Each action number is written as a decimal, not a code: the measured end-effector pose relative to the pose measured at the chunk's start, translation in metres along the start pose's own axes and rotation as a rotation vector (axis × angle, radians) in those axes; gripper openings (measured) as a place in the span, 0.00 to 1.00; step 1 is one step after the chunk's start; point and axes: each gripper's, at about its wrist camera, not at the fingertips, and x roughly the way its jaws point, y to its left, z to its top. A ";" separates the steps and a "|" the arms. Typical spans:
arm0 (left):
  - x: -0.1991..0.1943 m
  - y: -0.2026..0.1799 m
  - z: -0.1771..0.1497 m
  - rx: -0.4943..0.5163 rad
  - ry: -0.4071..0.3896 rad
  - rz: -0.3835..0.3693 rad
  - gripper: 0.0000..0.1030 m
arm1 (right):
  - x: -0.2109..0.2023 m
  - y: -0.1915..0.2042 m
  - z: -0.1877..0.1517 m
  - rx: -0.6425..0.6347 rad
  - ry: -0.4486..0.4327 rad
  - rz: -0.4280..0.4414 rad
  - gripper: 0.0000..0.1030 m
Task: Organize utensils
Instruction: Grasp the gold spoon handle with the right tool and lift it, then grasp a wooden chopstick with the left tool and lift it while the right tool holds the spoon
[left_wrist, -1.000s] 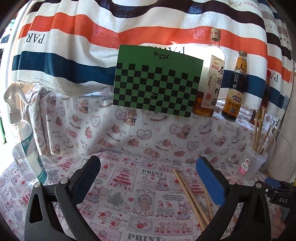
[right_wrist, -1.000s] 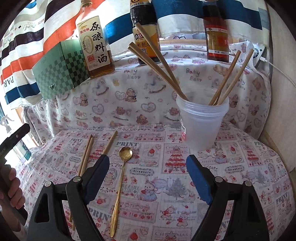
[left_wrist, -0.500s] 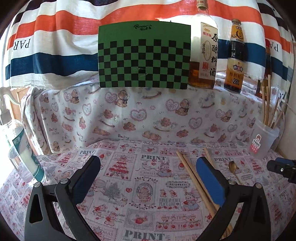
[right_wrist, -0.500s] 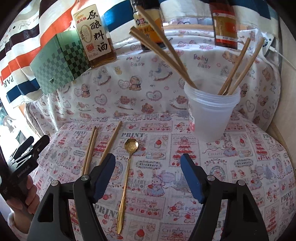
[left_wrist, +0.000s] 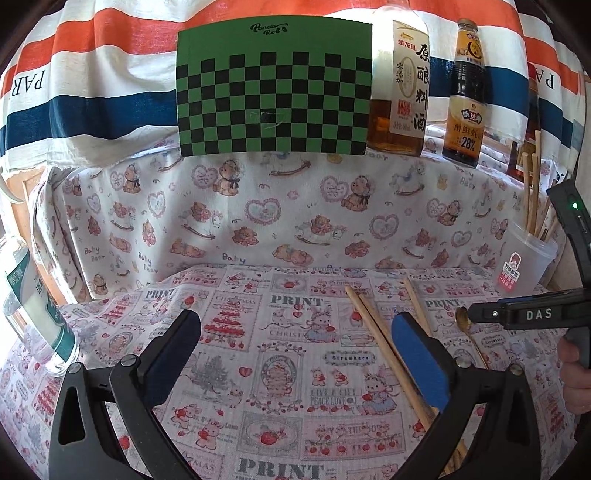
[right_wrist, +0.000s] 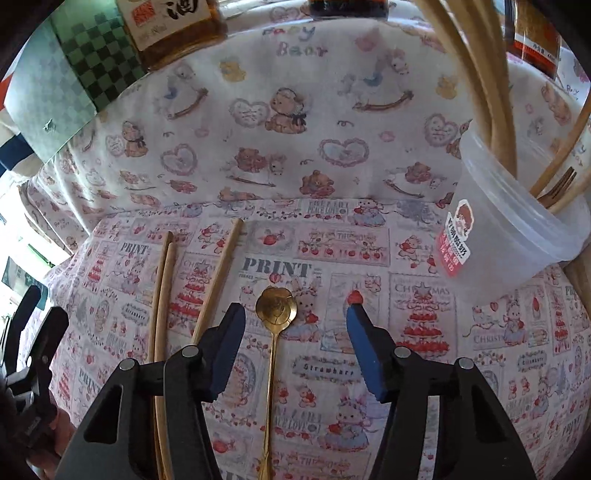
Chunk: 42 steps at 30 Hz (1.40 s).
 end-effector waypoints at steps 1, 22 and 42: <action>0.001 0.000 0.000 -0.001 0.004 0.000 0.99 | 0.002 0.000 0.001 0.002 0.002 0.010 0.52; 0.004 0.002 0.000 -0.002 0.020 0.017 0.99 | -0.008 0.030 -0.024 -0.130 -0.112 -0.171 0.29; -0.005 0.003 -0.001 -0.007 -0.029 0.057 0.99 | -0.153 0.009 -0.075 -0.090 -0.611 -0.170 0.29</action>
